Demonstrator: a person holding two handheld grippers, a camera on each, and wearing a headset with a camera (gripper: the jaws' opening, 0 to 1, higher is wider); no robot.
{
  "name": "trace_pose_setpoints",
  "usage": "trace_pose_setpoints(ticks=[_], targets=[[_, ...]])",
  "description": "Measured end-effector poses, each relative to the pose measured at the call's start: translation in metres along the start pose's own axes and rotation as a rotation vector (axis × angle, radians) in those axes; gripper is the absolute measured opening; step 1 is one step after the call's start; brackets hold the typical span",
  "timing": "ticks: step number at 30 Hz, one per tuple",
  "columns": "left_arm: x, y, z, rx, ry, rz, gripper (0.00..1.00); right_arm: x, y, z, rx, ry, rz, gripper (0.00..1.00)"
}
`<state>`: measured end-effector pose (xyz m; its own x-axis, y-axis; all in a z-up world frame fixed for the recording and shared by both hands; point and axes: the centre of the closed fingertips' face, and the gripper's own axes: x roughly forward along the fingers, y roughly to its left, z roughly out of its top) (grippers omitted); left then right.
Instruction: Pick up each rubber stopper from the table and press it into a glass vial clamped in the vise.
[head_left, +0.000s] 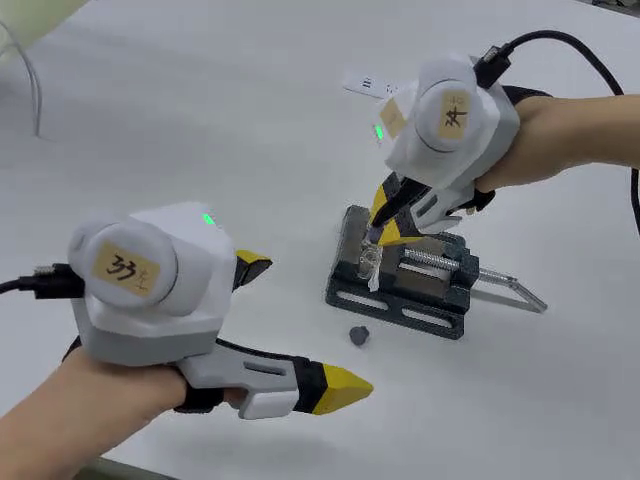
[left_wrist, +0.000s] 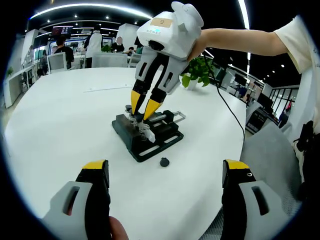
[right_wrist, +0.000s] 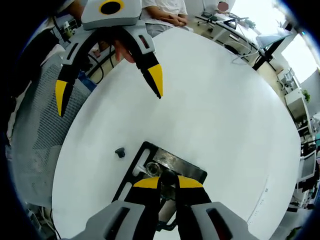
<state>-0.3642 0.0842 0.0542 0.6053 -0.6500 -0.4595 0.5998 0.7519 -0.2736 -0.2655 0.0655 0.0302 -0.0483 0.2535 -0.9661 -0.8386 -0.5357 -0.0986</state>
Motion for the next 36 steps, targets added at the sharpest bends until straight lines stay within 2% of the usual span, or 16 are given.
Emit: trace_pose_setpoints(ticks=[16,23,26,29,32,34,35,36], targets=[[0.001,0.000,-0.003,-0.001,0.001,-0.005,0.93,0.001,-0.001,0.001,-0.042,0.017,-0.005,0.07],[0.001,-0.001,-0.002,0.000,-0.001,-0.008,0.93,0.001,0.001,0.001,-0.049,0.016,0.000,0.11],[0.000,0.001,-0.003,0.000,-0.002,-0.007,0.93,-0.002,-0.003,0.002,-0.054,0.008,-0.027,0.19],[0.000,0.002,-0.003,0.001,-0.004,-0.006,0.92,-0.012,-0.009,0.007,-0.015,-0.037,-0.034,0.17],[-0.001,0.002,-0.001,-0.008,-0.012,-0.004,0.92,-0.017,-0.004,0.009,0.051,-0.064,0.010,0.14],[-0.001,0.003,0.000,-0.006,-0.013,-0.002,0.92,-0.019,0.004,0.009,0.082,-0.066,0.067,0.12],[-0.001,0.004,0.001,-0.008,-0.019,-0.001,0.92,-0.020,0.004,0.009,0.094,-0.064,0.075,0.12],[-0.002,0.004,0.002,-0.010,-0.022,0.000,0.92,-0.021,0.002,0.009,0.088,-0.062,0.059,0.09]])
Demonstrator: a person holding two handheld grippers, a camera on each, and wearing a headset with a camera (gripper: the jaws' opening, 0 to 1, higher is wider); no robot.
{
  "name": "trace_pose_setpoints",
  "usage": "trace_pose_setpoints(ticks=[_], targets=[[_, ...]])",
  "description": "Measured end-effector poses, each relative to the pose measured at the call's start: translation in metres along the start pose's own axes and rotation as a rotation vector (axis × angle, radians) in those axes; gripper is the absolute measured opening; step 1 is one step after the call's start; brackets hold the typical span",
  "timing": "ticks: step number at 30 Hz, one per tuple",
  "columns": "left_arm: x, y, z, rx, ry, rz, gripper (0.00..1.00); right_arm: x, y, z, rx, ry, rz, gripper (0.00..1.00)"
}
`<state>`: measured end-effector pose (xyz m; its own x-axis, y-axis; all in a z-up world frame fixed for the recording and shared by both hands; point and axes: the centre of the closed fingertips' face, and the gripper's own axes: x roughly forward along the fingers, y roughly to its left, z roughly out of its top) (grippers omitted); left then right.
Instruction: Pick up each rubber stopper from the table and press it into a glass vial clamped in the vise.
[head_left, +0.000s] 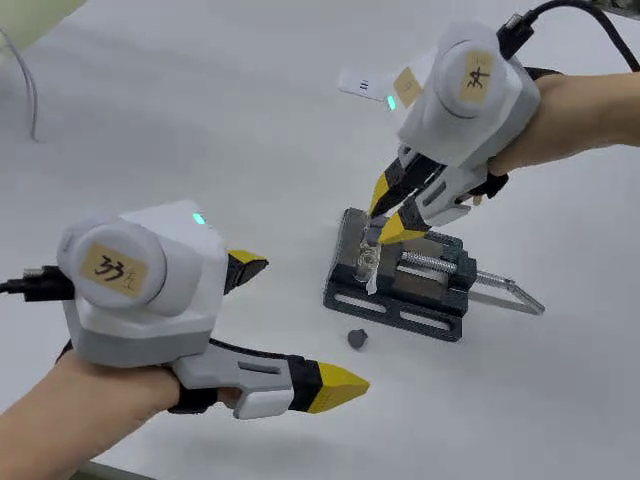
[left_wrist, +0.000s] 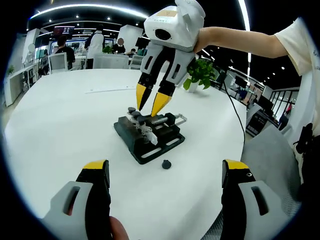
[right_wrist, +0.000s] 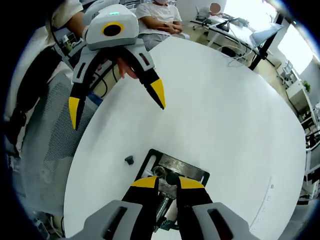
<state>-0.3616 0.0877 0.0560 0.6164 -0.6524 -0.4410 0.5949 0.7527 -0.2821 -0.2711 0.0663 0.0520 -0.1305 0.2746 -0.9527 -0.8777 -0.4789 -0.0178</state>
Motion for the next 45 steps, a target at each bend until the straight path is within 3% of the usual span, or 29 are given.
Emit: trace_pose_setpoints(ticks=[6,11,33,38,45], targets=[[-0.002,0.002,0.010,0.010,-0.042,0.008,0.92,0.004,0.000,-0.005,0.027,0.047,0.001,0.03],[-0.002,0.002,0.012,0.011,-0.051,0.008,0.92,0.009,-0.002,-0.006,0.046,0.057,0.002,0.01],[-0.001,0.004,0.004,0.001,-0.029,0.002,0.90,0.015,-0.007,-0.010,0.063,0.084,0.015,0.00],[0.002,0.003,0.002,-0.003,-0.026,-0.002,0.90,0.016,-0.009,-0.008,0.093,0.109,0.049,0.00],[0.005,0.004,0.002,-0.013,-0.028,-0.005,0.90,0.017,-0.003,-0.011,0.072,0.157,0.057,0.00]])
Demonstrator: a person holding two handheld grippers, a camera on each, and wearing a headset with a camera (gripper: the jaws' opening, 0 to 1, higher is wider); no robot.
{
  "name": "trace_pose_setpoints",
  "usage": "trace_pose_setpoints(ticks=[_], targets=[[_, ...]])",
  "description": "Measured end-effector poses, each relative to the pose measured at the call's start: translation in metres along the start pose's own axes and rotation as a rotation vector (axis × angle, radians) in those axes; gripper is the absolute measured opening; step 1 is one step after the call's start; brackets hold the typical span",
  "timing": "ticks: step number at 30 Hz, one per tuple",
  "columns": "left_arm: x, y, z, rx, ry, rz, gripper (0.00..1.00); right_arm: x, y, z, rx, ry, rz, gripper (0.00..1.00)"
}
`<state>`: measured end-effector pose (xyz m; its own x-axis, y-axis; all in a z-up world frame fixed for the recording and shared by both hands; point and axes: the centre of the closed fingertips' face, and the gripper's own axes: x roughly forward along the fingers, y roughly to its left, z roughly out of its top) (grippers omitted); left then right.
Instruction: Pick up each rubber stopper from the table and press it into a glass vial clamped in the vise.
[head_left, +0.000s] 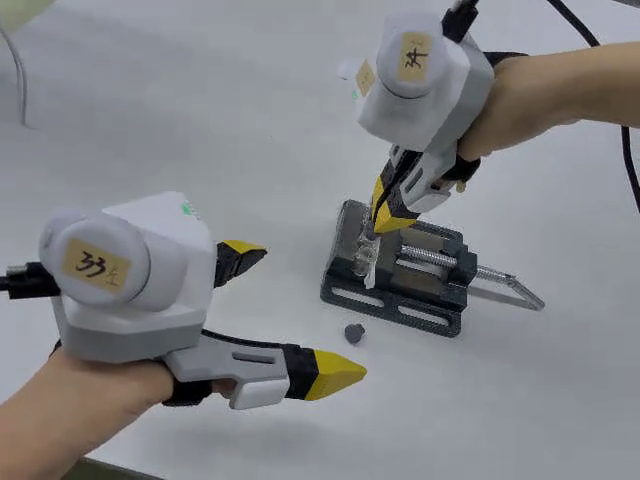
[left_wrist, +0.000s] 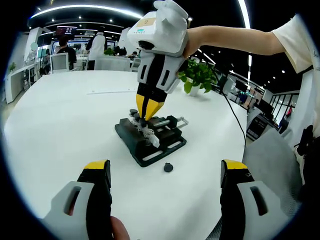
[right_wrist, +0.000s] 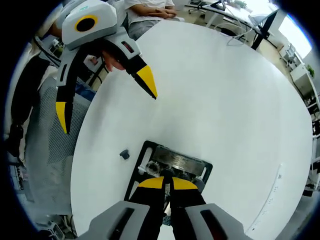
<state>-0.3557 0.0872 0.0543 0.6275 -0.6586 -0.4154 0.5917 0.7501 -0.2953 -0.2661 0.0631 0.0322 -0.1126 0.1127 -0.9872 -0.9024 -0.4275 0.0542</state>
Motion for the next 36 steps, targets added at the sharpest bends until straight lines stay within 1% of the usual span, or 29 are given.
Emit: trace_pose_setpoints(ticks=[1,2,5,6,7,8,10,11,12,19,22,25,26,27,28,29,30,33,34,35,36], targets=[[0.001,-0.001,0.000,-0.001,0.001,-0.001,0.90,0.000,0.000,0.001,-0.011,-0.007,-0.001,0.00],[0.001,-0.002,0.001,-0.001,0.001,-0.002,0.90,0.000,0.000,0.001,0.014,-0.006,0.000,0.00],[0.002,-0.003,0.001,-0.005,0.000,-0.002,0.89,0.000,0.000,0.001,0.027,-0.023,0.005,0.00],[0.002,-0.002,0.001,-0.005,0.000,-0.002,0.89,0.000,0.000,0.000,0.050,-0.033,0.006,0.00],[0.002,-0.001,0.001,-0.005,-0.001,-0.002,0.89,0.001,0.001,-0.002,0.059,-0.025,0.009,0.00],[0.002,0.001,0.001,-0.006,0.000,-0.001,0.89,0.000,0.001,-0.002,0.047,-0.033,0.007,0.00],[0.003,0.003,0.001,-0.010,0.000,0.002,0.89,0.001,0.001,-0.001,0.073,-0.037,0.012,0.00],[0.003,0.004,0.001,-0.010,-0.001,0.004,0.89,0.001,0.002,-0.001,0.055,-0.034,0.014,0.00],[0.004,0.005,0.001,-0.013,-0.004,0.004,0.89,0.001,0.002,0.000,0.059,-0.032,0.014,0.00],[0.005,0.006,0.000,-0.018,-0.004,0.005,0.89,0.002,0.005,0.001,0.055,0.006,0.008,0.00],[0.006,0.006,0.001,-0.018,-0.006,0.004,0.89,0.002,0.004,0.000,0.069,0.009,0.001,0.00],[0.007,0.006,0.002,-0.014,-0.007,0.002,0.89,0.003,0.003,0.001,0.090,0.026,-0.004,0.00],[0.007,0.006,0.002,-0.015,-0.009,0.002,0.89,0.003,0.003,0.001,0.069,0.038,-0.010,0.00],[0.008,0.006,0.003,-0.017,-0.013,0.002,0.89,0.004,0.003,0.001,0.066,0.041,-0.011,0.00],[0.008,0.006,0.003,-0.017,-0.013,0.001,0.89,0.004,0.002,0.002,0.079,0.046,-0.011,0.00],[0.009,0.005,0.003,-0.015,-0.012,0.001,0.89,0.004,0.002,0.002,0.069,0.052,-0.011,0.00],[0.009,0.005,0.003,-0.015,-0.012,0.000,0.89,0.004,0.002,0.001,0.080,0.054,-0.010,0.00],[0.011,0.003,0.004,-0.015,-0.014,-0.006,0.89,0.003,0.001,0.001,0.074,0.066,-0.005,0.00],[0.012,0.002,0.004,-0.015,-0.011,-0.008,0.89,0.003,0.000,0.002,0.070,0.074,0.001,0.00],[0.012,0.002,0.004,-0.010,-0.010,-0.008,0.89,0.003,0.000,0.003,0.082,0.084,0.006,0.00],[0.012,0.002,0.004,-0.009,-0.008,-0.008,0.89,0.004,-0.001,0.003,0.066,0.115,0.005,0.00]])
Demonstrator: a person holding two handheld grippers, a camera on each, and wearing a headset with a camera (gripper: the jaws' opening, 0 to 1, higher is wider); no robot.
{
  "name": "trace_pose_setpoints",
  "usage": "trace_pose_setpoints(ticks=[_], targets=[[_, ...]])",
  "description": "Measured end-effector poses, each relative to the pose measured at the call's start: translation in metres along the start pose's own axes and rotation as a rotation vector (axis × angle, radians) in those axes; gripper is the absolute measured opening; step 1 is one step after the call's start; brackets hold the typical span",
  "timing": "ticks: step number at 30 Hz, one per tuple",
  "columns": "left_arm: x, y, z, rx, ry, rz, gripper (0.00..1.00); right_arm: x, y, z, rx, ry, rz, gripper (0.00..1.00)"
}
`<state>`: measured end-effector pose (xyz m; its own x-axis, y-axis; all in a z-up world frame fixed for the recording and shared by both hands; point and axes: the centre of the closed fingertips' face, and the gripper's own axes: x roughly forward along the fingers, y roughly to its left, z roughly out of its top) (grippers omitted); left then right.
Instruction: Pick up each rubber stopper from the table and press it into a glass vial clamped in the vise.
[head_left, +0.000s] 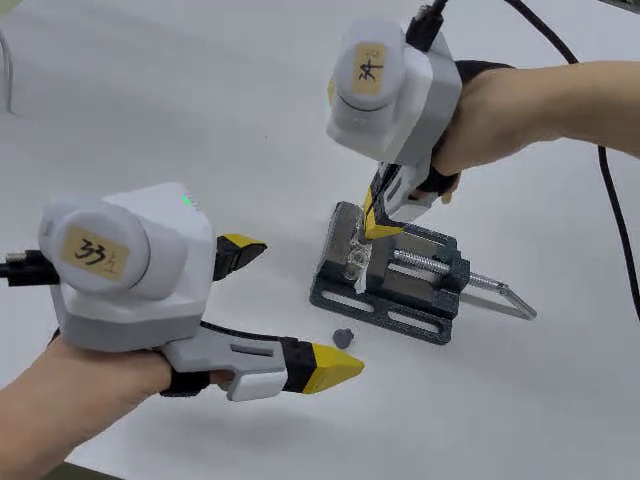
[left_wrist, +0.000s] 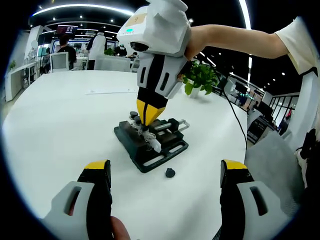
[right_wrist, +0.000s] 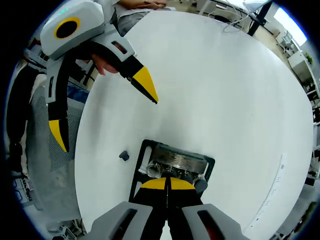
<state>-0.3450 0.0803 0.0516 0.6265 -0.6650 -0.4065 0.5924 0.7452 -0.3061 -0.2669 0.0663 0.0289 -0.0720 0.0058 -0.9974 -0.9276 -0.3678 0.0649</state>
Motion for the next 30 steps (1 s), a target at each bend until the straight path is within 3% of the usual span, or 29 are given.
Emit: trace_pose_setpoints(ticks=[1,4,10,14,23,26,30], targets=[[0.000,0.000,0.001,-0.003,-0.003,0.000,0.89,0.000,-0.001,0.000,-0.041,0.020,-0.005,0.00],[0.000,0.001,0.001,0.001,-0.001,0.001,0.89,0.002,0.001,0.003,-0.011,0.051,0.007,0.00],[-0.002,0.003,0.002,-0.005,-0.004,0.006,0.89,0.001,0.002,-0.001,-0.038,0.095,0.007,0.00],[-0.002,0.002,0.002,-0.005,-0.006,0.005,0.89,0.001,-0.001,-0.002,0.001,0.072,0.014,0.00],[-0.008,0.003,0.005,0.005,-0.009,0.013,0.89,0.001,0.001,-0.004,-0.020,0.038,0.009,0.00],[-0.010,0.004,0.009,0.013,-0.010,0.016,0.89,0.000,0.003,-0.005,-0.045,0.033,-0.020,0.00],[-0.013,0.005,0.017,0.015,-0.024,0.026,0.89,-0.002,0.001,-0.005,-0.020,-0.035,-0.022,0.00]])
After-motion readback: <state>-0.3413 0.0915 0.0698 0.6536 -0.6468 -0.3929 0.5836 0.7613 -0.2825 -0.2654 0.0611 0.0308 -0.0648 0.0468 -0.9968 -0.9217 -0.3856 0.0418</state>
